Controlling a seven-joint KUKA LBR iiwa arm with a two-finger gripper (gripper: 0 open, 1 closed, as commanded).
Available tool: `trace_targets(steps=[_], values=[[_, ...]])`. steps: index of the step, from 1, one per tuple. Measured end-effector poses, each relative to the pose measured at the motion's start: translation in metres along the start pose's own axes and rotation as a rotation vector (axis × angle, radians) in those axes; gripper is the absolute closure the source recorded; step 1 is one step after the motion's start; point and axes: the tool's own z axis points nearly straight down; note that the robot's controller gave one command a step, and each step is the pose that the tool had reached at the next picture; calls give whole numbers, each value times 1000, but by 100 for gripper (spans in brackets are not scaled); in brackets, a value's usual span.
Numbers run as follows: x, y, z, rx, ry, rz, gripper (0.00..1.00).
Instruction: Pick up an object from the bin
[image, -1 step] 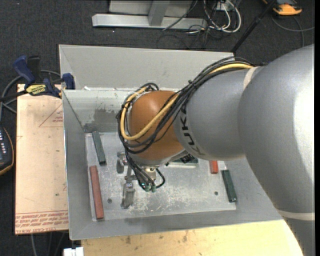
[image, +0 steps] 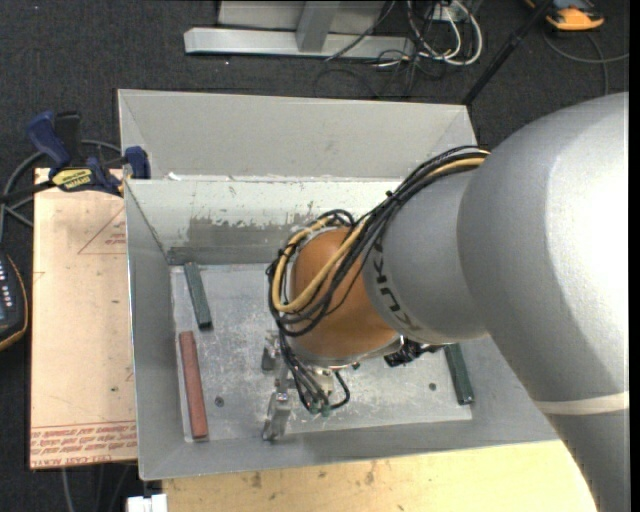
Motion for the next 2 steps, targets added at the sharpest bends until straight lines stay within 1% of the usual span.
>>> trace_targets(steps=[1, 2], values=[[-1, -78, -41, 1, -6, 9, 0], [-54, -160, -16, -1, -7, 178, 0]])
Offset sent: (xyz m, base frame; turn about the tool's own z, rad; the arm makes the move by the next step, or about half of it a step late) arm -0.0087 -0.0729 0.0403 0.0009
